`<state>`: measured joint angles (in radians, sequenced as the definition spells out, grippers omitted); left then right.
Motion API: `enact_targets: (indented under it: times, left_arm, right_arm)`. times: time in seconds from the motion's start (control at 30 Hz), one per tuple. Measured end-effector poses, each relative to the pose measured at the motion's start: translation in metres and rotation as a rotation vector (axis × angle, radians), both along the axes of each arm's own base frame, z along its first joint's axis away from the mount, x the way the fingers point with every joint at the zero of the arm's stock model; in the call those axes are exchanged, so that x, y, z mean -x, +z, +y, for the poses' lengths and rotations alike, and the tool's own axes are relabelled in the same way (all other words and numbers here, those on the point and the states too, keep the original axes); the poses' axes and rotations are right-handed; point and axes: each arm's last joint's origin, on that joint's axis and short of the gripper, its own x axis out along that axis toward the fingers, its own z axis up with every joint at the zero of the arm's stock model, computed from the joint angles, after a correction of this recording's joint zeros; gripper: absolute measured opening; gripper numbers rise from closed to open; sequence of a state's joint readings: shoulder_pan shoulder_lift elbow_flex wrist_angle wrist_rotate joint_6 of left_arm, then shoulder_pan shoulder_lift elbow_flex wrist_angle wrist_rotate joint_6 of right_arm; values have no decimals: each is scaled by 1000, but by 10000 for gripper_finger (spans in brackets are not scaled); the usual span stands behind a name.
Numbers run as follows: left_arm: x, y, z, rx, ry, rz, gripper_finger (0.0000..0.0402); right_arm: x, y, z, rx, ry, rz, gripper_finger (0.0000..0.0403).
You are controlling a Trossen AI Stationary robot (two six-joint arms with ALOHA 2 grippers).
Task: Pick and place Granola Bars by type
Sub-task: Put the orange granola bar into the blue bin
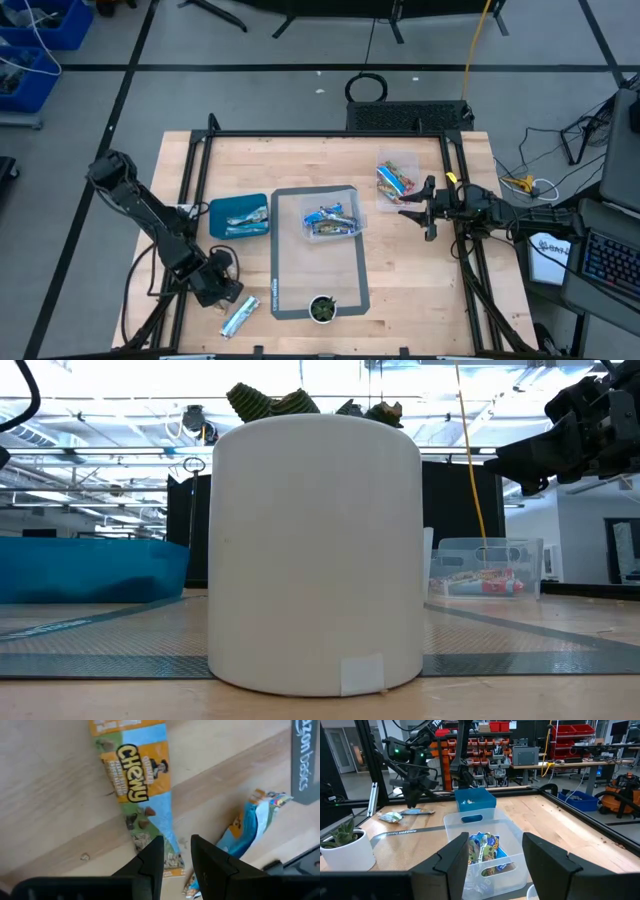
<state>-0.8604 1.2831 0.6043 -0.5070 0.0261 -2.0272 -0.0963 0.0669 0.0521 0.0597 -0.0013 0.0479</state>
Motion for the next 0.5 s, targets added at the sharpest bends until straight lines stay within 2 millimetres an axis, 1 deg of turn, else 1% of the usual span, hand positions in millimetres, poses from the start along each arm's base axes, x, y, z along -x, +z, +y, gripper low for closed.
enact_targets:
  times: [0.17, 0.5]
  left_arm:
    - [1, -1, 1, -5, 45, 28, 102]
    - [11, -3, 3, -44, 126, 111, 102]
  right_arm:
    - [0, 0, 0, 0, 0, 0, 176]
    - [0, 0, 0, 0, 0, 0, 176]
